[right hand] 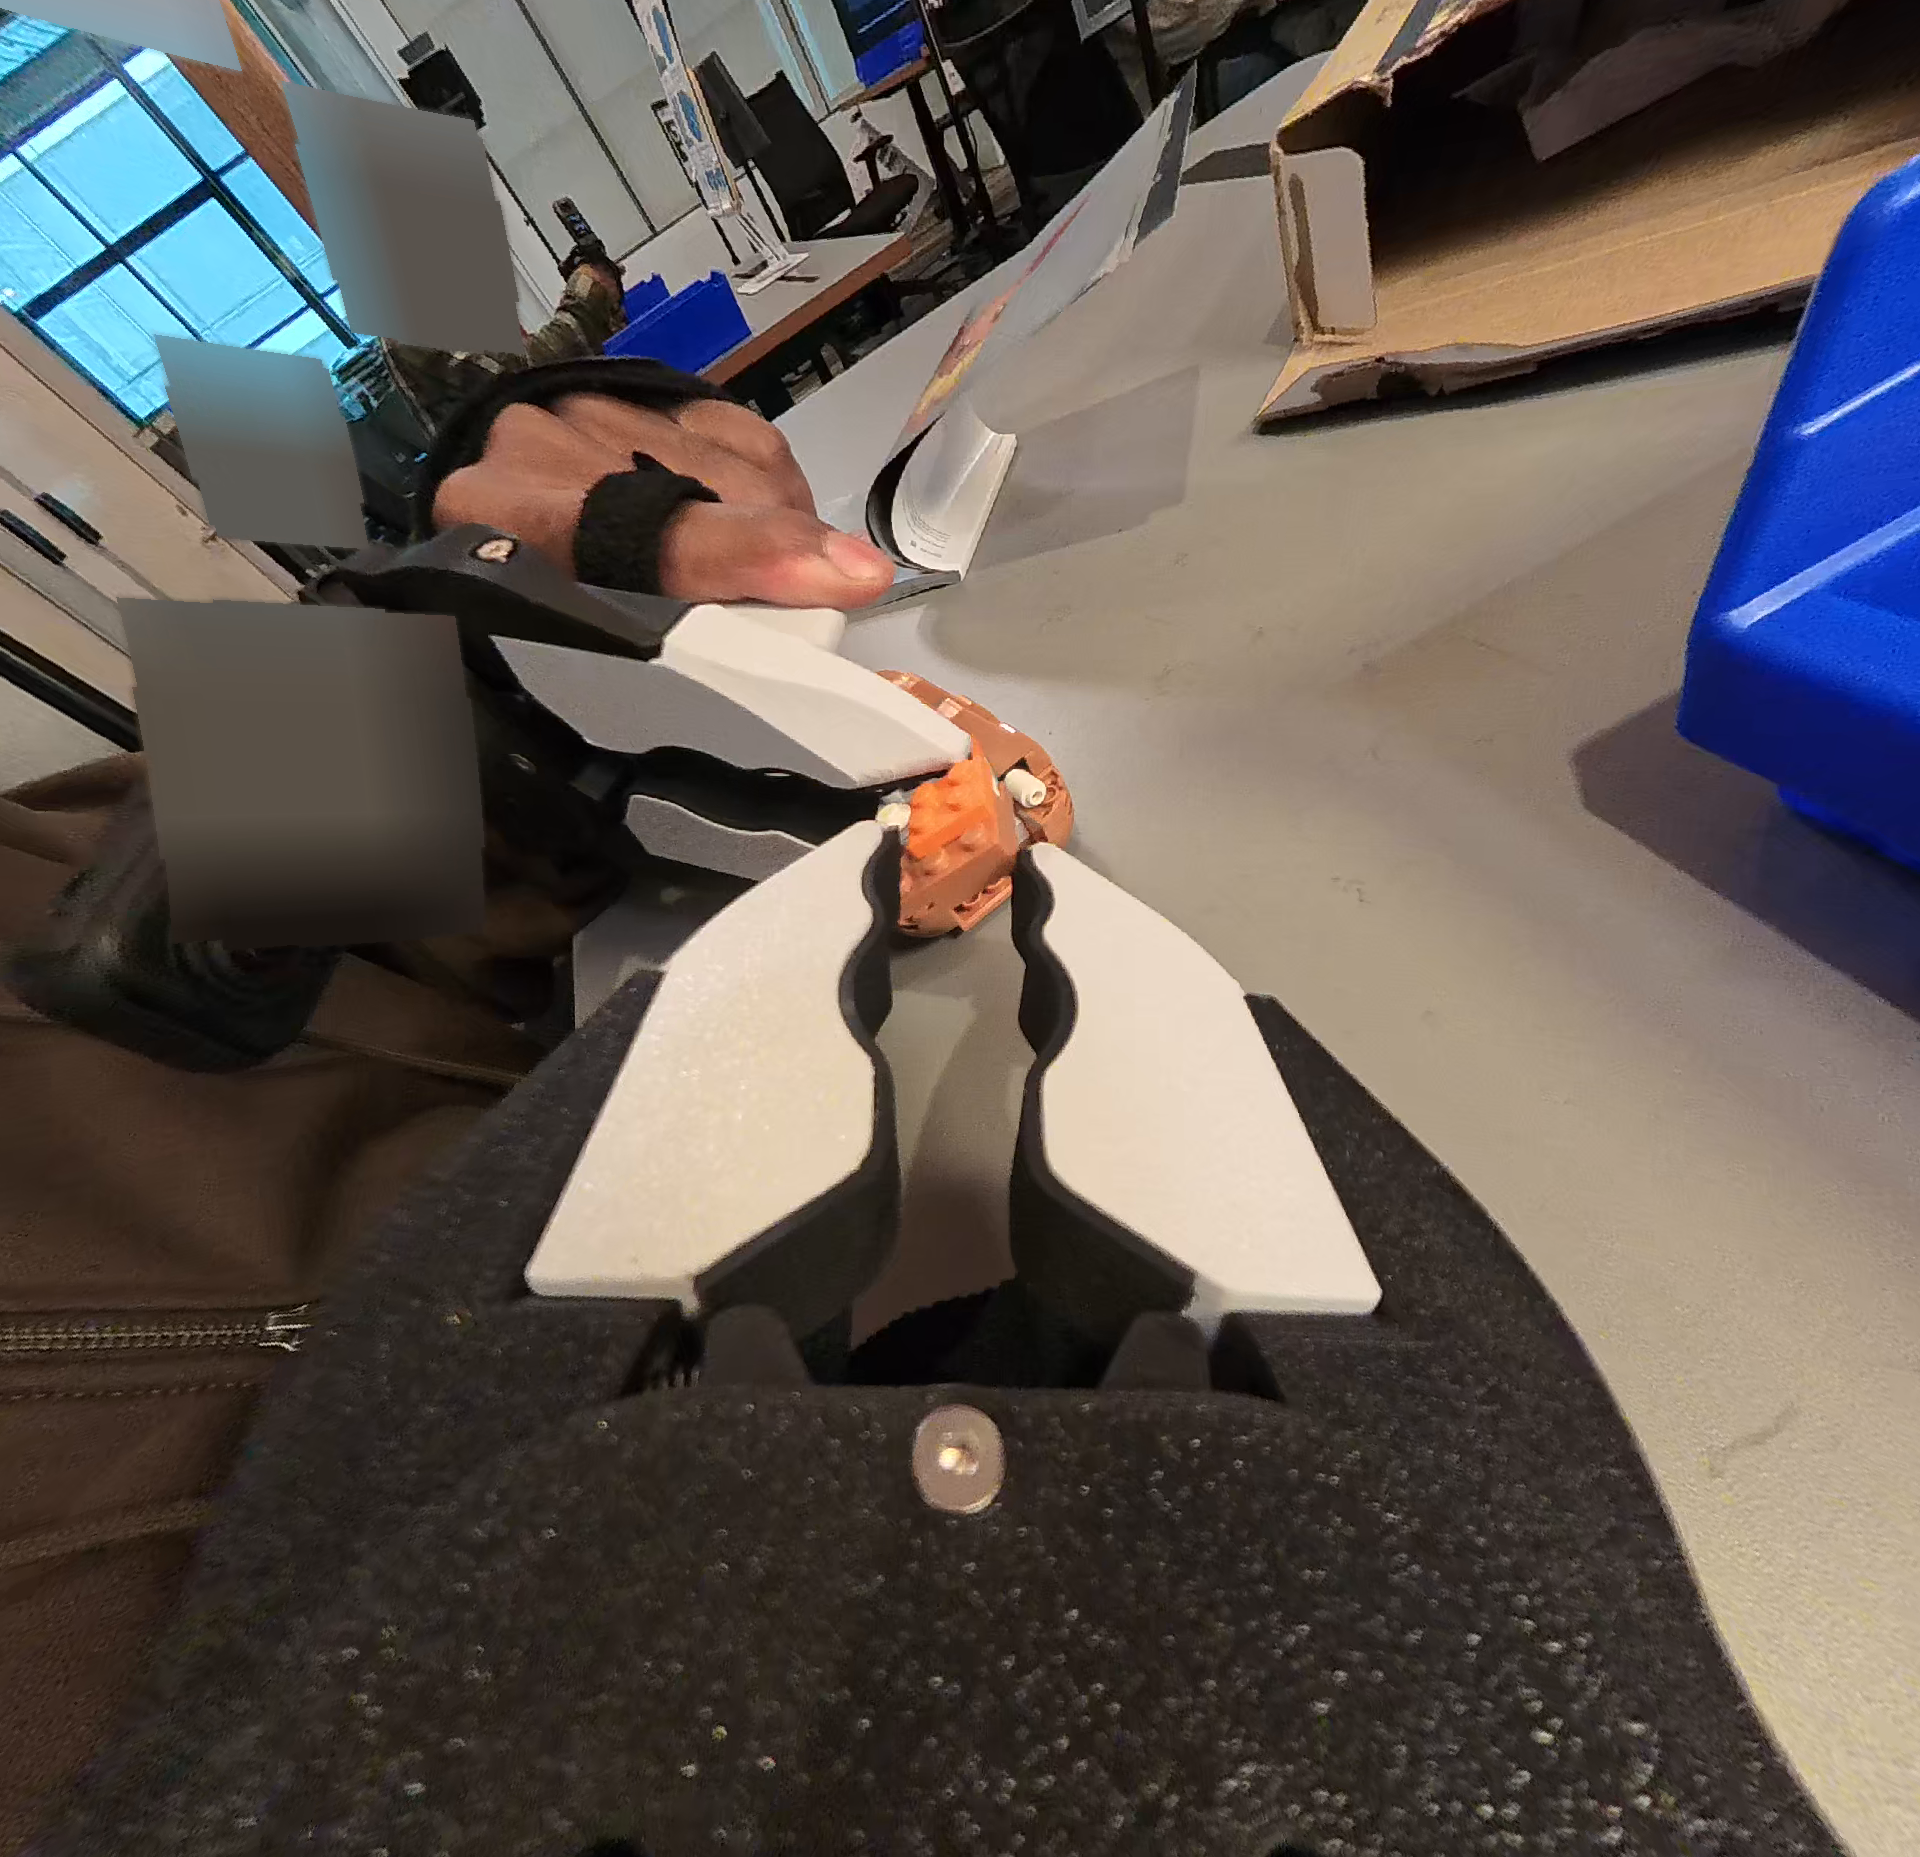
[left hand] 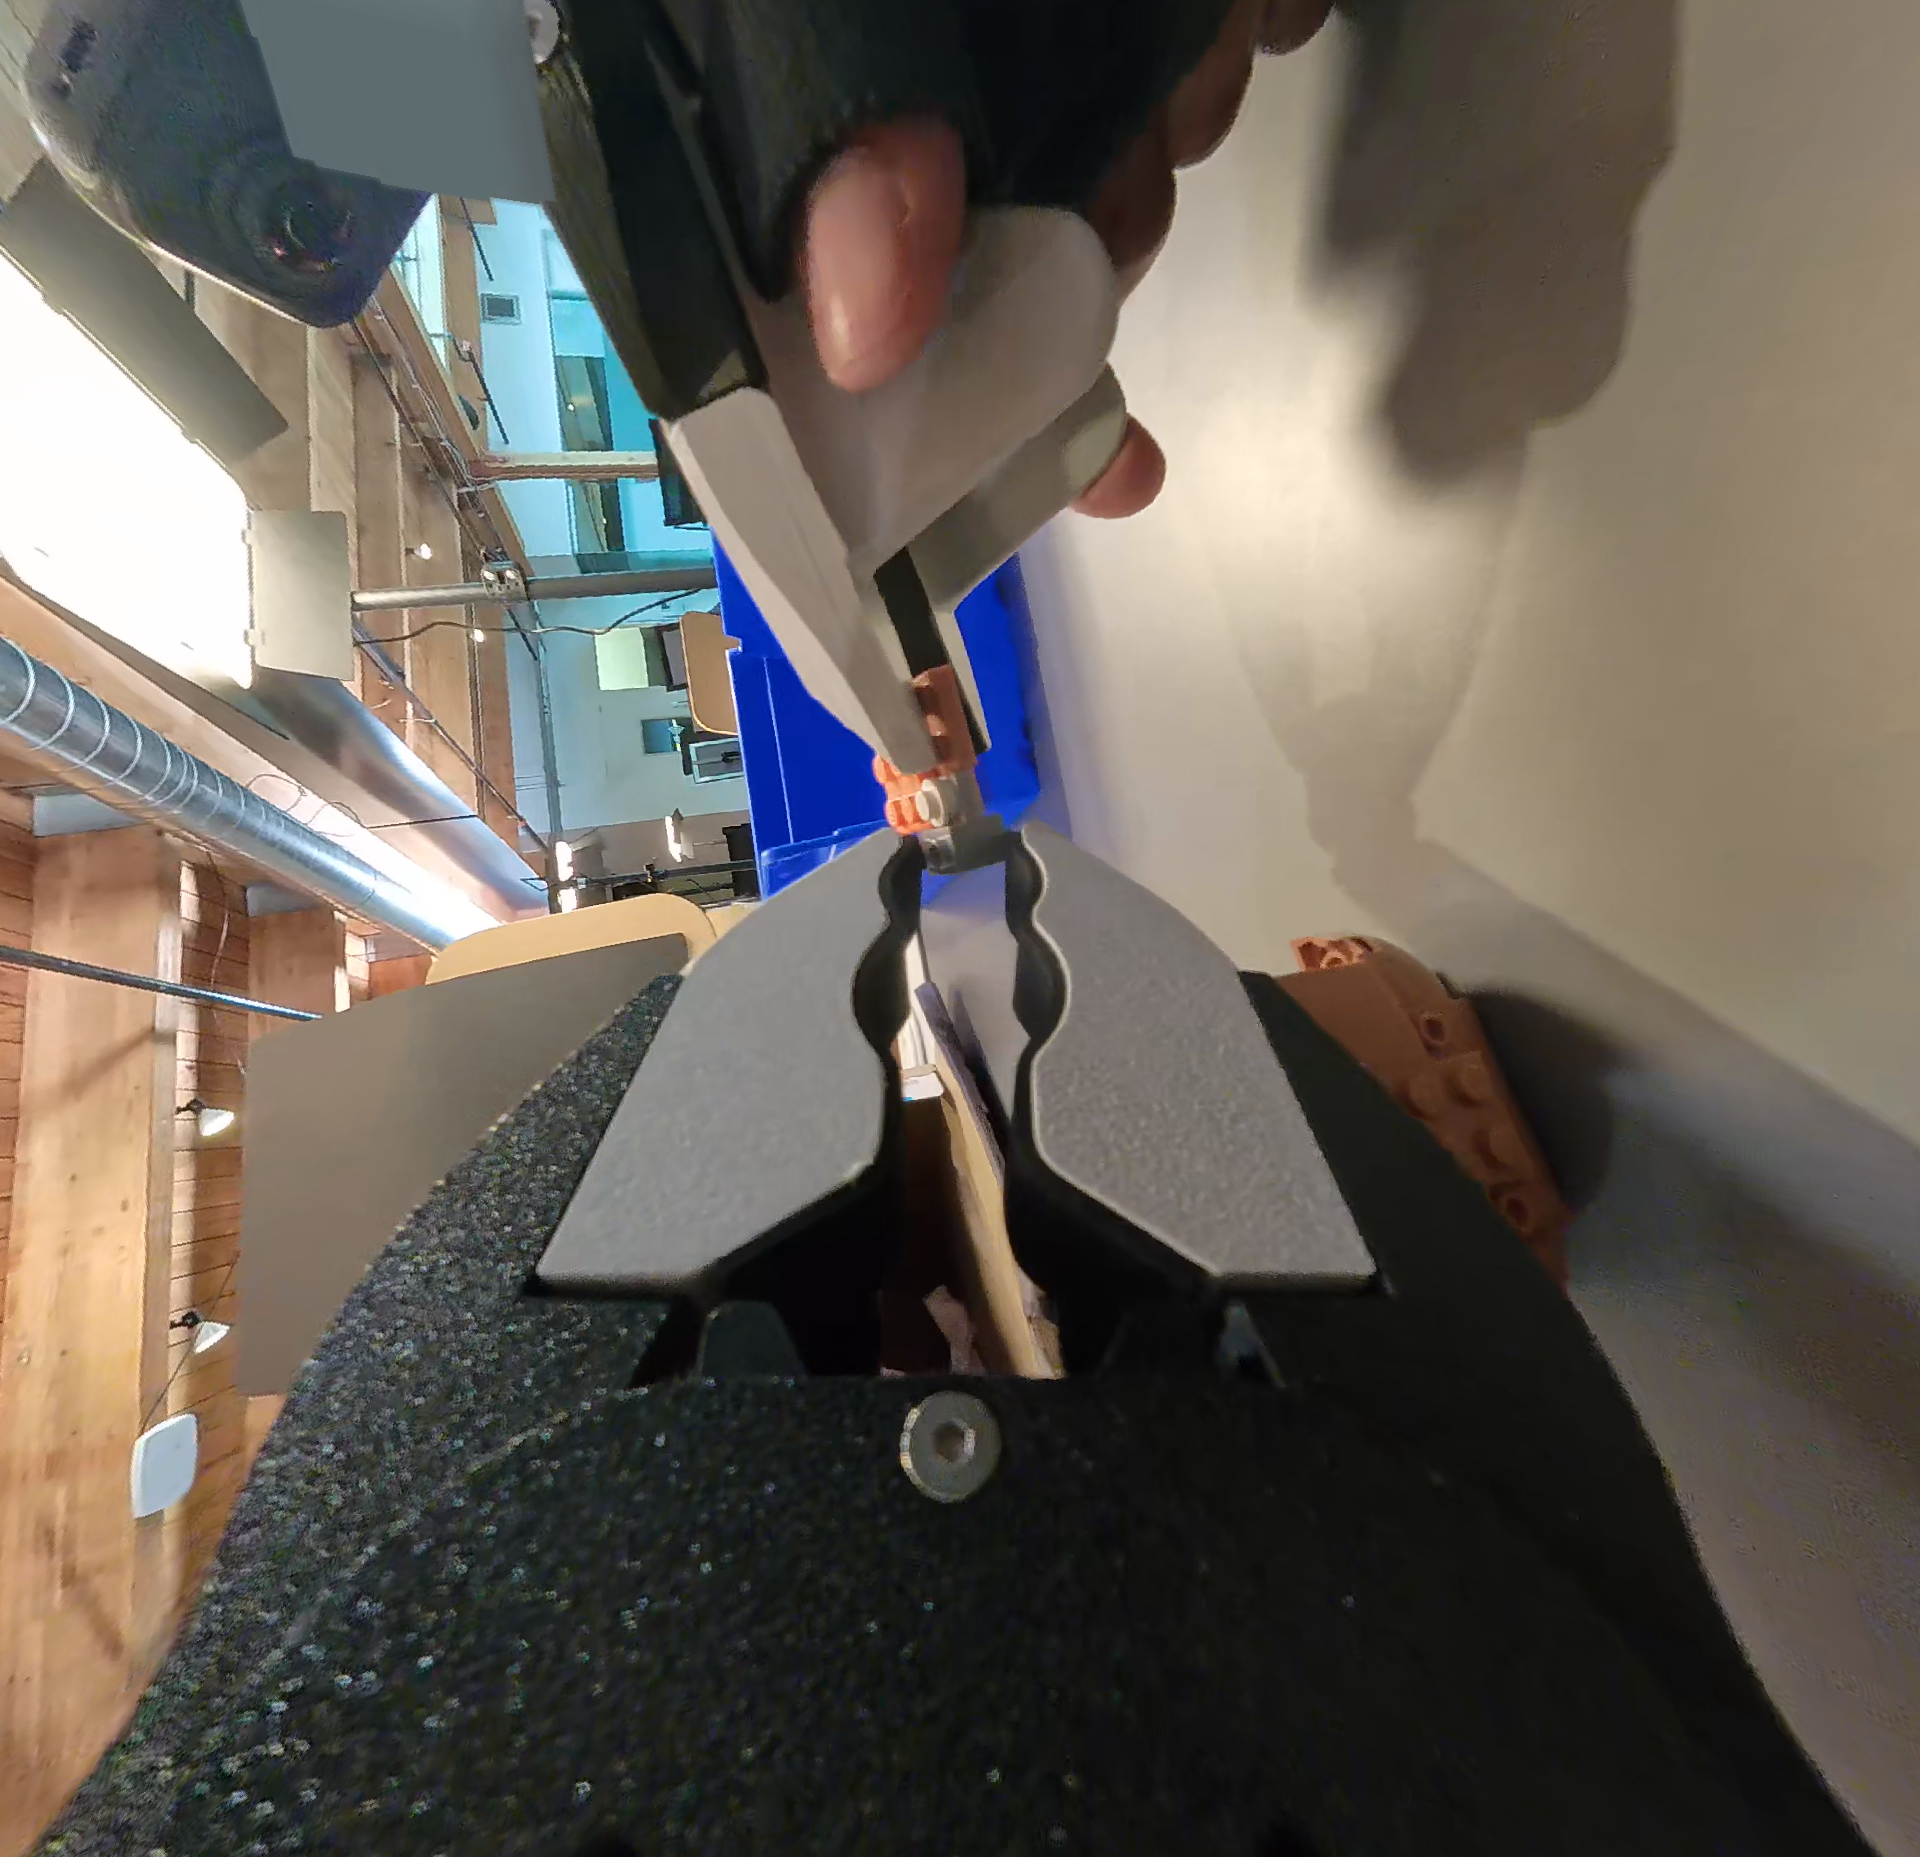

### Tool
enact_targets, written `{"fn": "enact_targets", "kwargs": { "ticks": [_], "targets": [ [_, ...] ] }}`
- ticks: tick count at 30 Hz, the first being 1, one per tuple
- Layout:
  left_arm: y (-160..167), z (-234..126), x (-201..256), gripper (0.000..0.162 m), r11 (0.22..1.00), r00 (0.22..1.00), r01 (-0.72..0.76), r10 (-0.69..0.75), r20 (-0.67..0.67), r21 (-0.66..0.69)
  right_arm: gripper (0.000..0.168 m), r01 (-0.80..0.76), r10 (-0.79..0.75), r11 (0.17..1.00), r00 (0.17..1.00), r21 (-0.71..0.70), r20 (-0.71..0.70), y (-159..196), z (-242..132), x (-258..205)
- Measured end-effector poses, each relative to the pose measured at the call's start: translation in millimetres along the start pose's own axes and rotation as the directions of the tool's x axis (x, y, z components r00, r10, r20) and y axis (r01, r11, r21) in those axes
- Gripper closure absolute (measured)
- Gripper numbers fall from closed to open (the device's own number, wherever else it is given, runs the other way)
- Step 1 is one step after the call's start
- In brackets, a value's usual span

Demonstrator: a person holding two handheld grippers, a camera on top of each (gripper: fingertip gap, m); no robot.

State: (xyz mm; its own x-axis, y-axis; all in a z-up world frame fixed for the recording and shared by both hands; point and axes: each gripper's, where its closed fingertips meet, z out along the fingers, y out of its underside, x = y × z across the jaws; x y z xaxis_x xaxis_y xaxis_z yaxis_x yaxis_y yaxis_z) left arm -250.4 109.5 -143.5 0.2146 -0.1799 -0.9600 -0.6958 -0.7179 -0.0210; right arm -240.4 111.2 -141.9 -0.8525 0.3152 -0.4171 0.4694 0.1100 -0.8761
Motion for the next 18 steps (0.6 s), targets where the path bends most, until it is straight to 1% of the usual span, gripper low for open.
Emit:
{"fn": "enact_targets", "kwargs": {
  "ticks": [6, 18],
  "targets": [
    [0.0, -0.3, 0.7, 0.146, 0.999, 0.999, 0.035, -0.035, -0.022, 0.0, 0.148, 0.024, -0.024, 1.0, 1.0, 0.002, -0.005, -0.2, 0.2, -0.7],
    [-3.4, -2.2, 3.4, 0.146, 0.996, 0.992, 0.078, -0.072, -0.102, 0.048, 0.148, 0.053, -0.053, 0.998, 0.998, -0.016, 0.019, 2.5, -0.7, -3.1]
  ]
}}
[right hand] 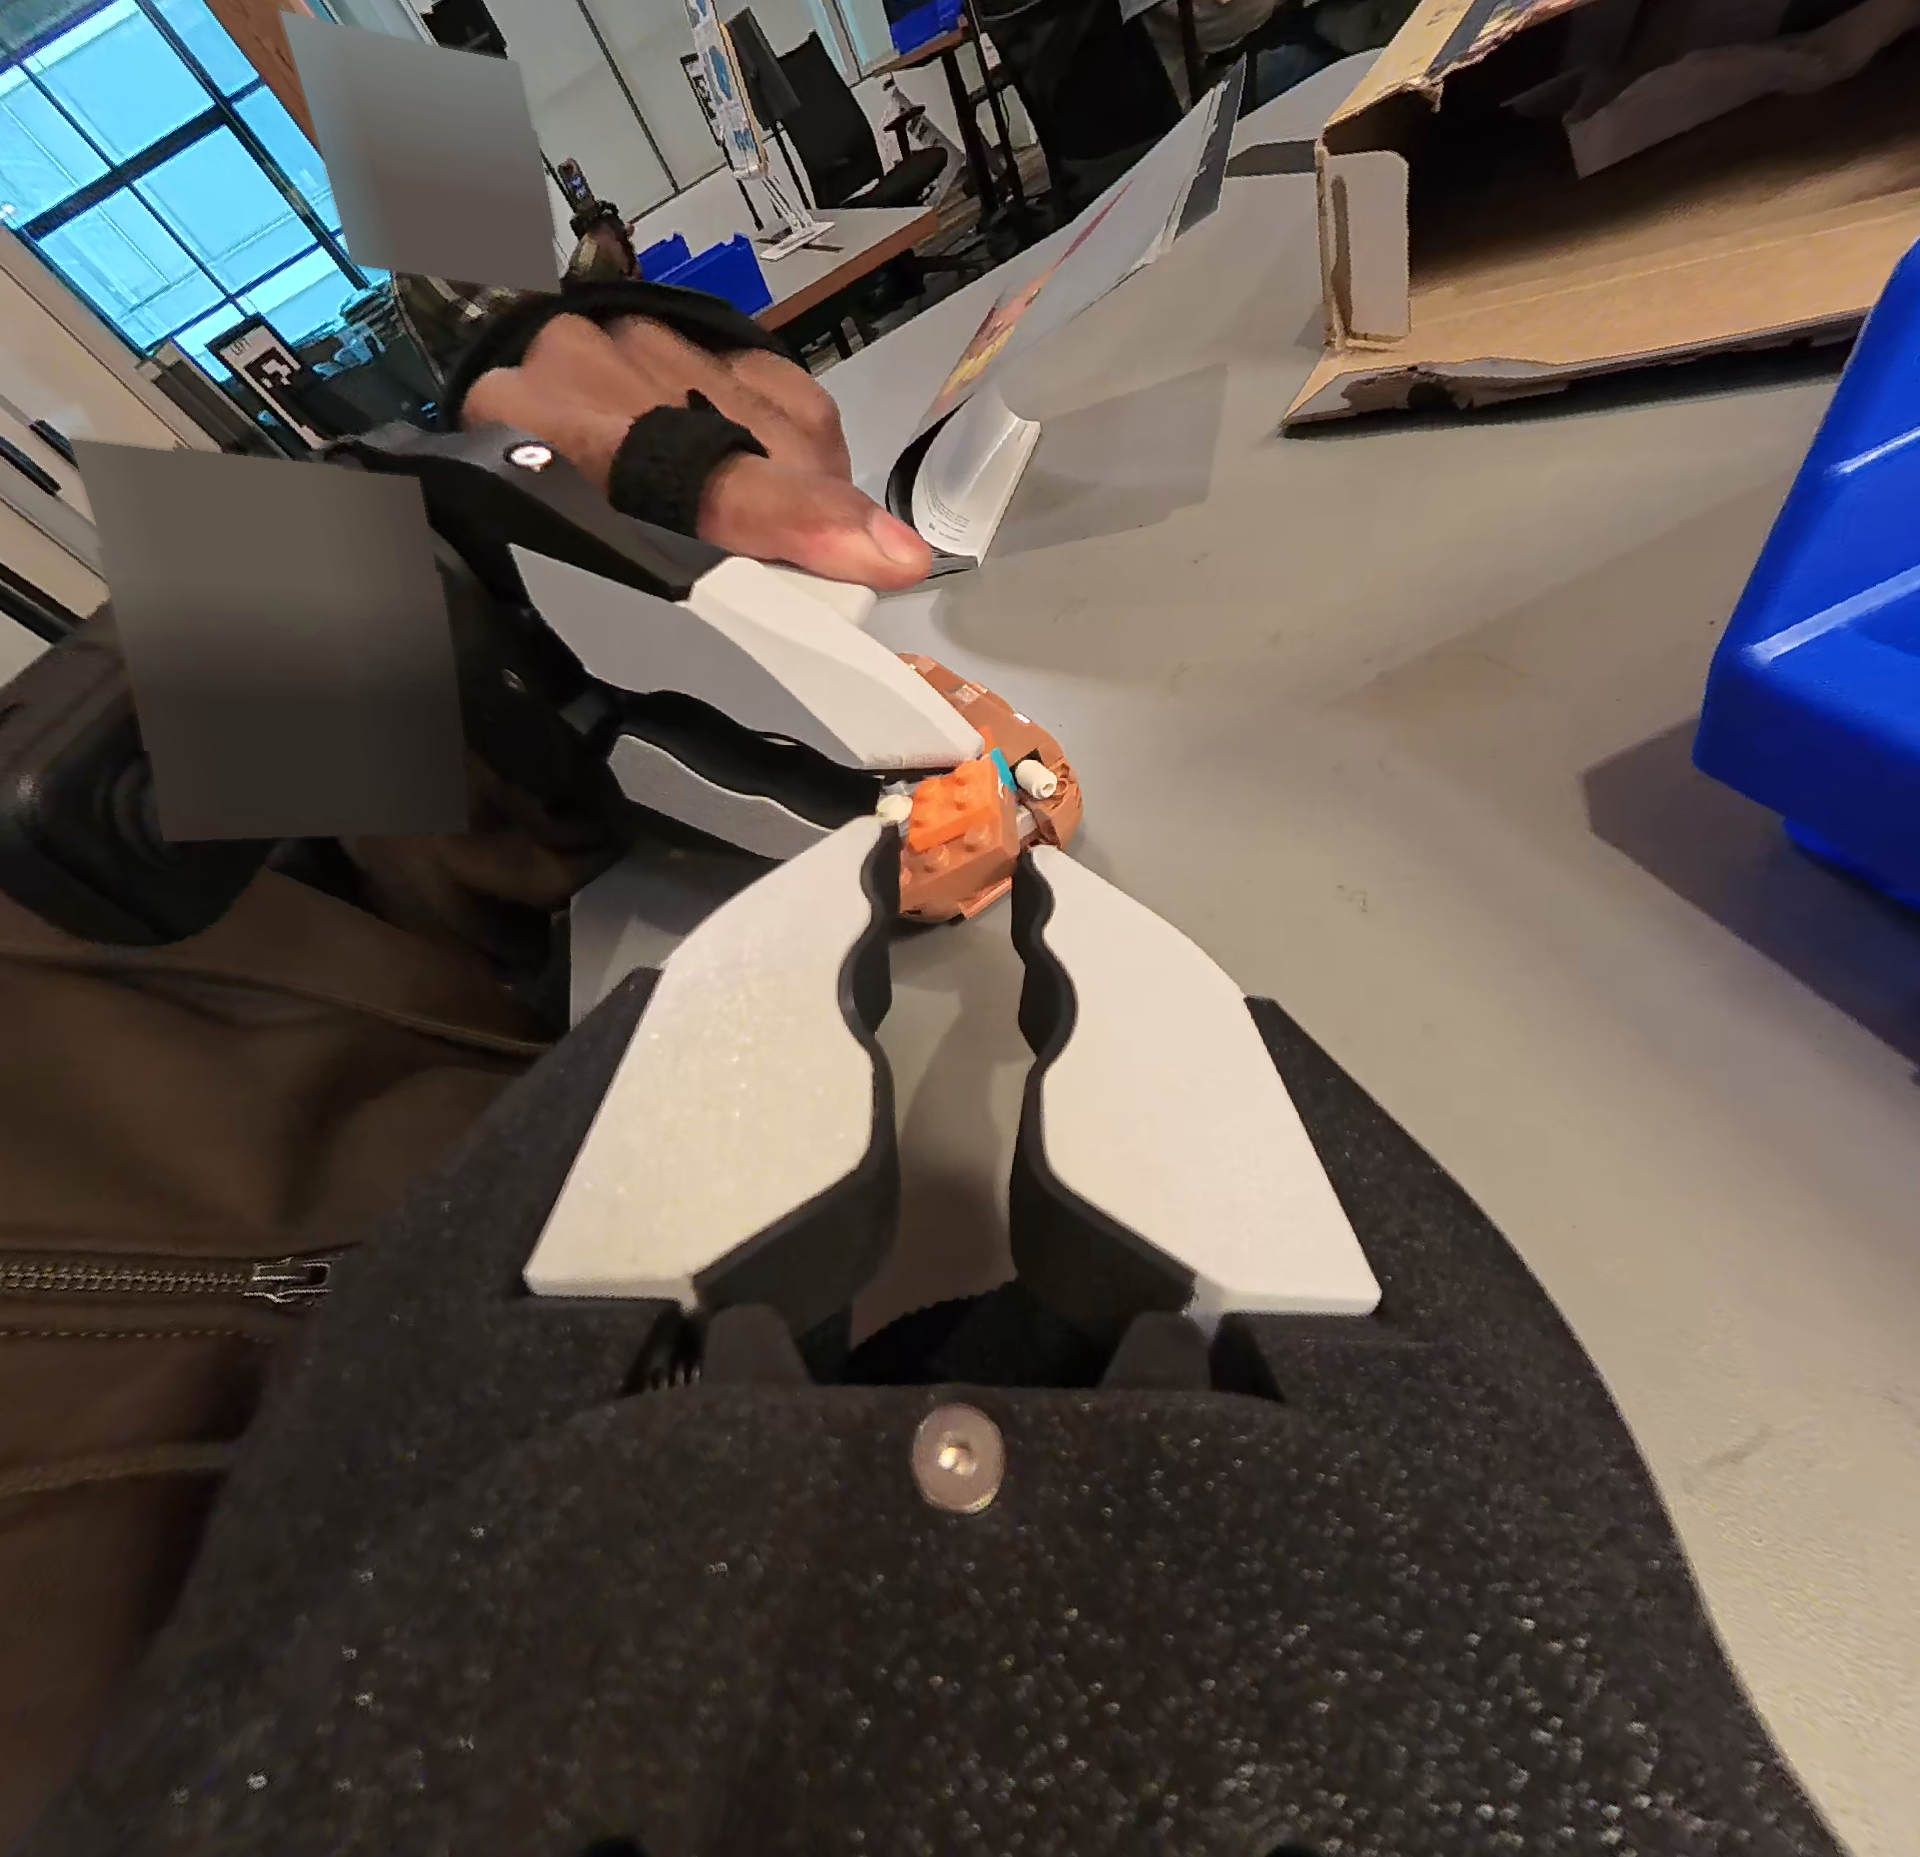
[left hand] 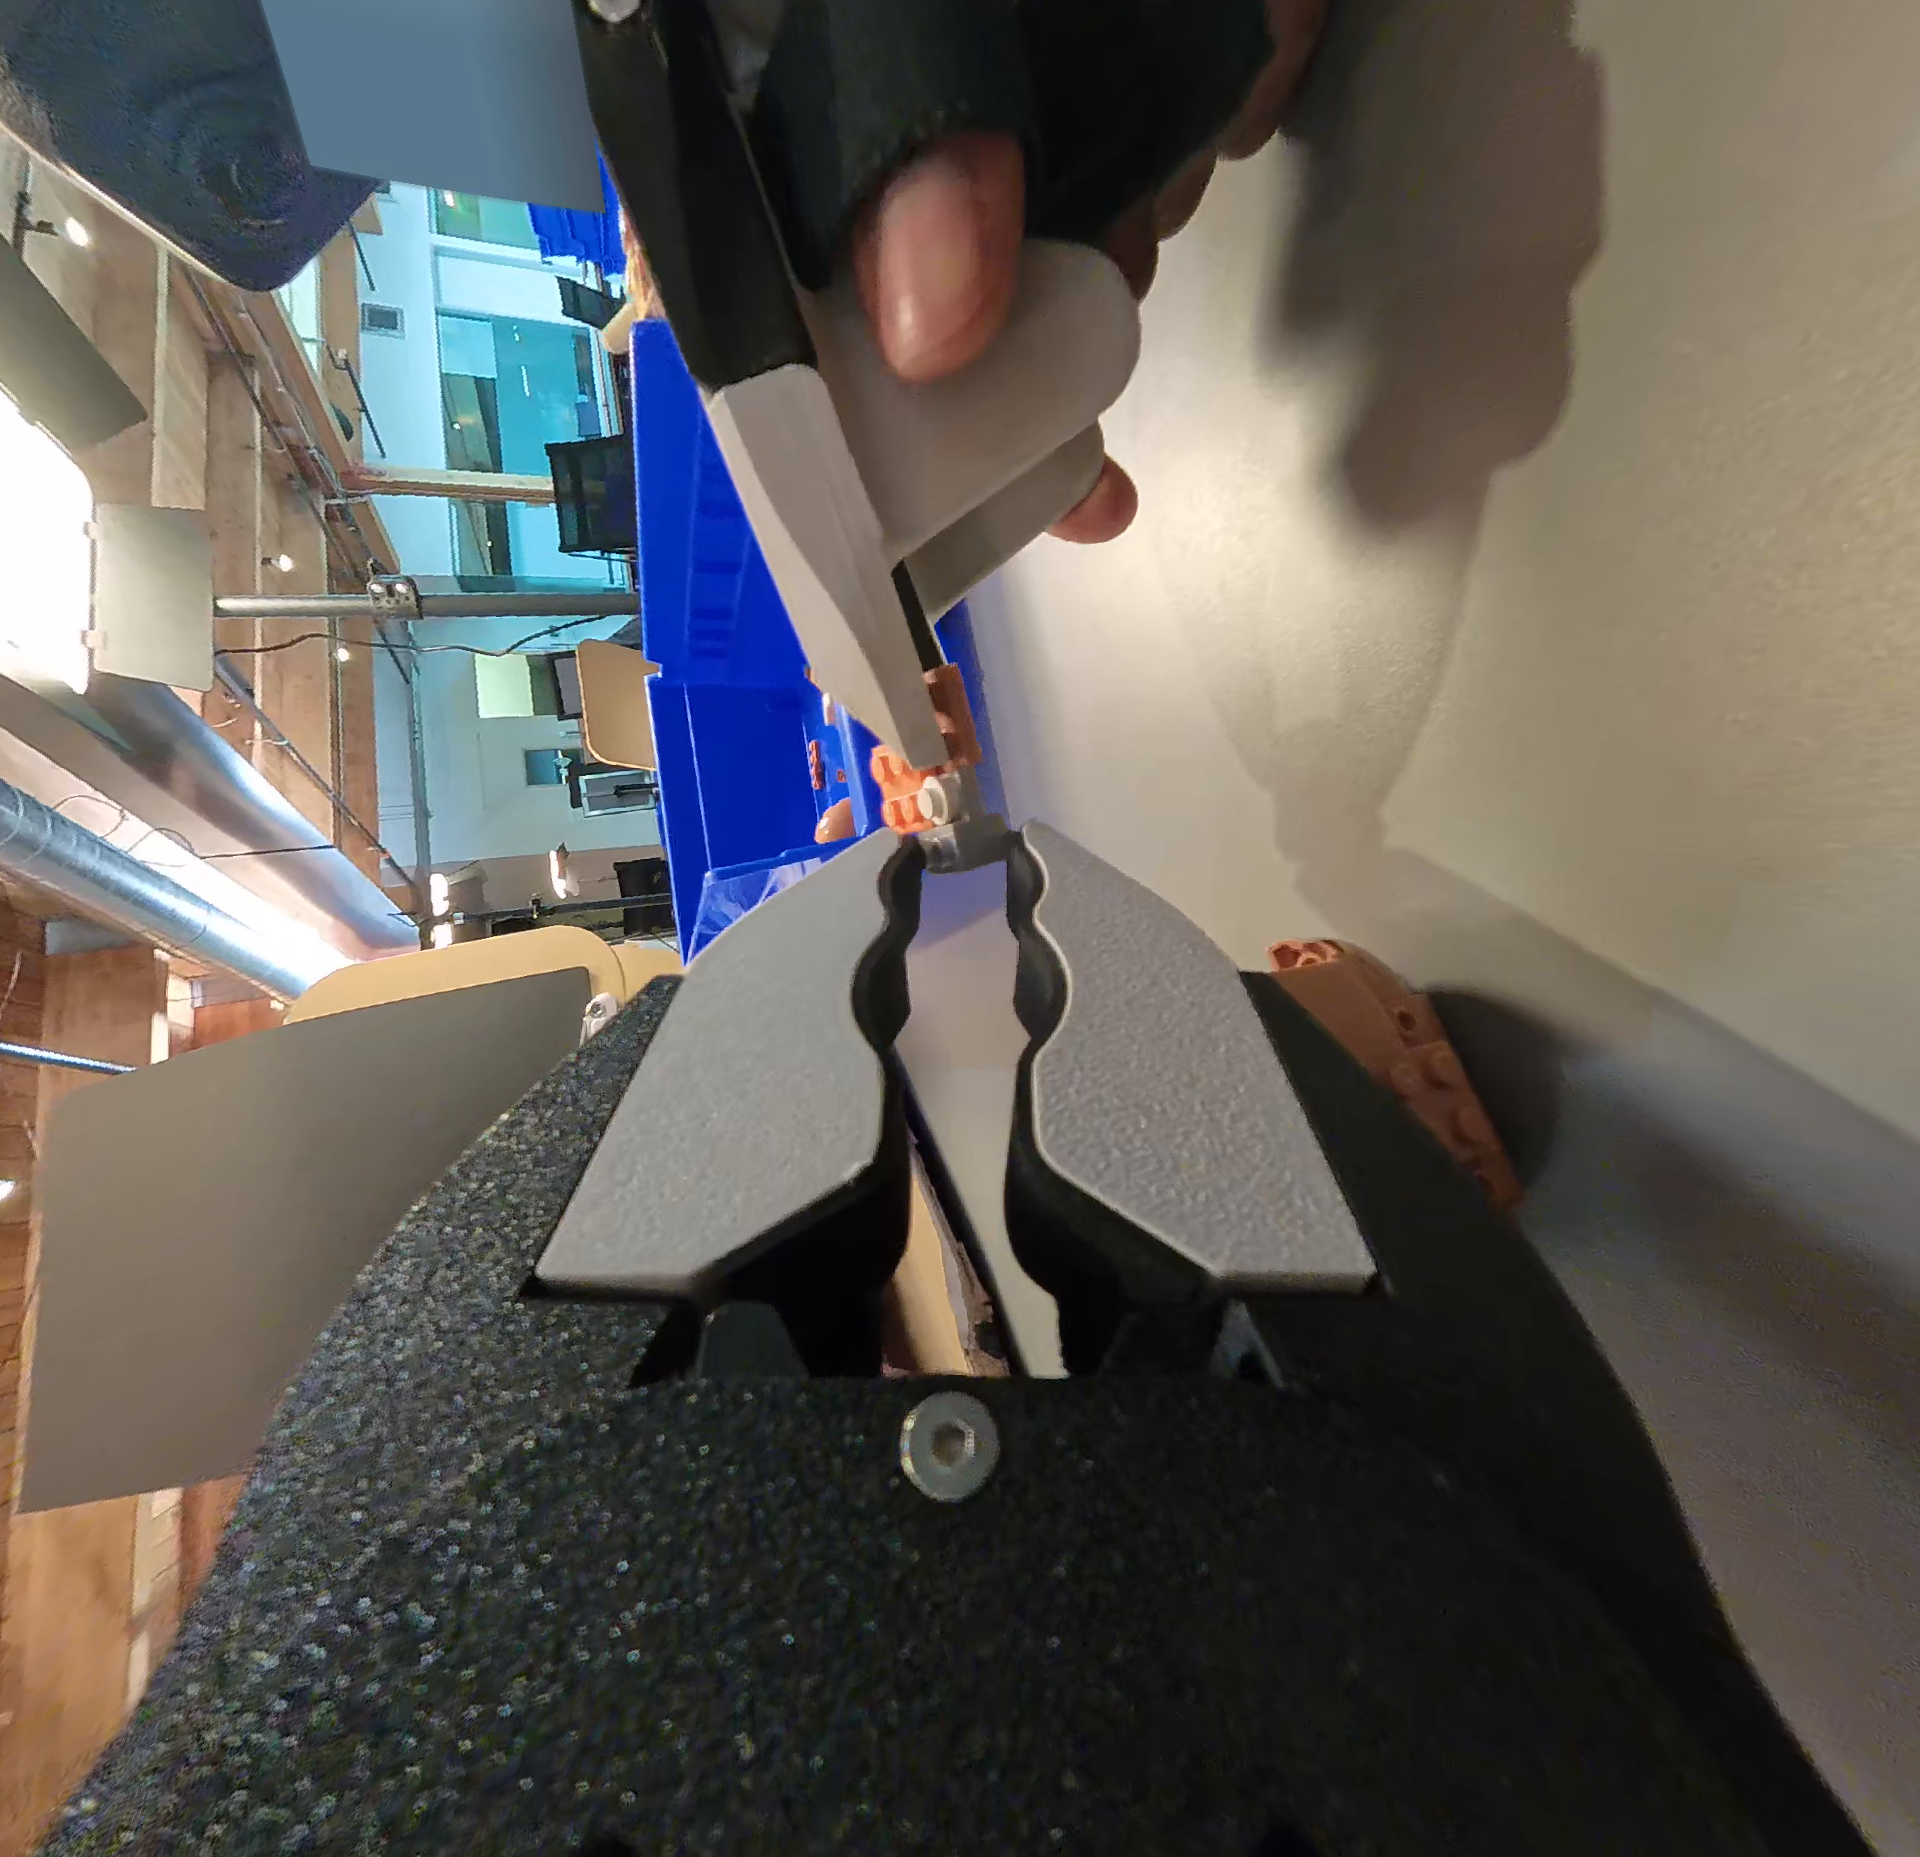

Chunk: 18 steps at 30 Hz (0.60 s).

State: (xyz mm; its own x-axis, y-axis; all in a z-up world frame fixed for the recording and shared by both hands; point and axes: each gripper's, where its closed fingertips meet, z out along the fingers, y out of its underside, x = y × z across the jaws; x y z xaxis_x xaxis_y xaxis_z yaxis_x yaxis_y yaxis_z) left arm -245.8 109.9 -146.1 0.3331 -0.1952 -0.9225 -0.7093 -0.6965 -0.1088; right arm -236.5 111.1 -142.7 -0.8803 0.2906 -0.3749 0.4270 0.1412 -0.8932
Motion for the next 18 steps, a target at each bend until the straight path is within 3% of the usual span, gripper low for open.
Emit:
{"fn": "enact_targets", "kwargs": {
  "ticks": [3, 5, 10, 18],
  "targets": [
    [-0.6, -0.4, 1.7, 0.149, 1.0, 1.0, 0.005, -0.005, -0.028, 0.008, 0.161, 0.042, -0.043, 0.999, 0.999, -0.024, -0.029, 3.0, -0.6, 3.1],
    [-6.3, -1.5, 3.5, 0.149, 0.997, 0.997, 0.05, -0.046, -0.062, 0.053, 0.161, 0.124, -0.128, 0.99, 0.99, -0.07, -0.055, 8.3, 2.1, 1.6],
    [-2.9, 0.8, 6.1, 0.149, 1.0, 0.997, 0.02, -0.019, -0.071, 0.016, 0.161, 0.084, -0.089, 0.994, 0.994, -0.073, -0.067, 8.6, 1.4, 5.4],
    [4.6, 0.7, 1.2, 0.149, 0.994, 0.992, 0.11, -0.11, -0.059, -0.002, 0.161, 0.087, -0.102, 0.99, 0.985, -0.11, -0.137, 11.3, -6.6, 20.6]
  ]
}}
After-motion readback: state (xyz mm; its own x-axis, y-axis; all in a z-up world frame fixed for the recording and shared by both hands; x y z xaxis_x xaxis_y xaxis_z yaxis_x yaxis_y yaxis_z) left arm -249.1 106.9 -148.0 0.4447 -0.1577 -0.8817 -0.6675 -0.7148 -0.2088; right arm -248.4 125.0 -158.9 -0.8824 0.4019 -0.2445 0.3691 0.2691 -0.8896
